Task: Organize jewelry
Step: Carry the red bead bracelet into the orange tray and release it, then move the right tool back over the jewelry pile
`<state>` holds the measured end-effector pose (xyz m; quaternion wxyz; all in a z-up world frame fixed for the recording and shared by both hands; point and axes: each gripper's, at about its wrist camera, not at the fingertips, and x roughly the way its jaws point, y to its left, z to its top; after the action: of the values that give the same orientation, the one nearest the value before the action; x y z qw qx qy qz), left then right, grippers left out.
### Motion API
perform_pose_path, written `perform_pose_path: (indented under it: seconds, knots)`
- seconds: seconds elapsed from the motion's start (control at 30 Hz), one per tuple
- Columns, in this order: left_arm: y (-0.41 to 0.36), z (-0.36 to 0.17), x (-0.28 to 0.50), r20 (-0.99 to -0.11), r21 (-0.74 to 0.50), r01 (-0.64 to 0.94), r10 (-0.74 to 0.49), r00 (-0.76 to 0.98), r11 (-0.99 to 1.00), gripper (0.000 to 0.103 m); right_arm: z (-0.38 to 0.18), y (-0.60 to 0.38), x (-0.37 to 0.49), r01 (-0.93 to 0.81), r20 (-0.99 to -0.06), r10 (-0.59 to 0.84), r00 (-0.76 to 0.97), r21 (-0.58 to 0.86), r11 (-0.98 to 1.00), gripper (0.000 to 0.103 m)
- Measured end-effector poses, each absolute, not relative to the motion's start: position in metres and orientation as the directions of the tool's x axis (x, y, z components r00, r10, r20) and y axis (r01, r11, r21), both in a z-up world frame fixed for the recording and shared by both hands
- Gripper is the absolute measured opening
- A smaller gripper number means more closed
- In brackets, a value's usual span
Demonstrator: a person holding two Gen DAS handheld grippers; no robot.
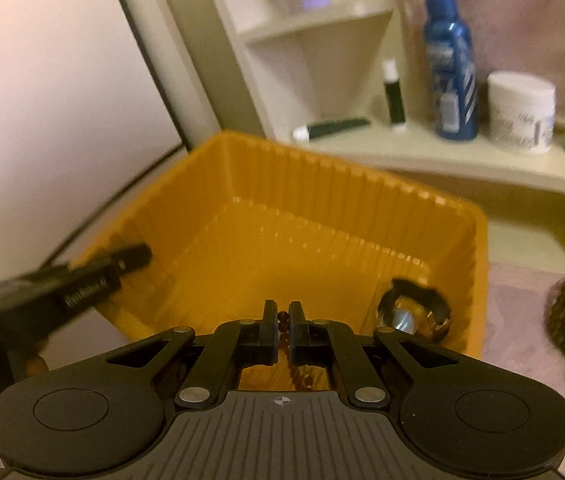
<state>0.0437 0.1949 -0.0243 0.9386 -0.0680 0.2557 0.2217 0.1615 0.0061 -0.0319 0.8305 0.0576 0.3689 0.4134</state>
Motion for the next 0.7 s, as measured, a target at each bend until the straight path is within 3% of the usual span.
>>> perform_pose_path:
  seconds: [0.13, 0.2, 0.27, 0.47, 0.7]
  knots:
    - [0.194, -0.025, 0.043, -0.510, -0.015, -0.452, 0.382, 0.771, 0.892, 0.010, -0.034, 0.014, 0.159, -0.662, -0.582, 0.729, 0.360, 0.391, 0.639, 0.007]
    - [0.194, -0.025, 0.043, -0.511, -0.016, -0.454, 0.383, 0.769, 0.891, 0.010, -0.032, 0.012, 0.157, -0.667, -0.572, 0.733, 0.368, 0.388, 0.637, 0.015]
    - [0.194, -0.025, 0.043, -0.512, -0.017, -0.456, 0.383, 0.769, 0.890, 0.010, -0.027, 0.004, 0.156, -0.654, -0.551, 0.739, 0.387, 0.401, 0.642, 0.033]
    - [0.193, -0.026, 0.043, -0.512, -0.017, -0.456, 0.384, 0.768, 0.890, 0.010, -0.018, -0.044, 0.150, -0.616, -0.485, 0.722, 0.493, 0.391, 0.684, 0.034]
    - [0.191, -0.025, 0.044, -0.511, -0.015, -0.457, 0.386, 0.768, 0.889, 0.010, -0.045, -0.115, 0.156, -0.480, -0.568, 0.580, 0.584, 0.335, 0.811, 0.034]
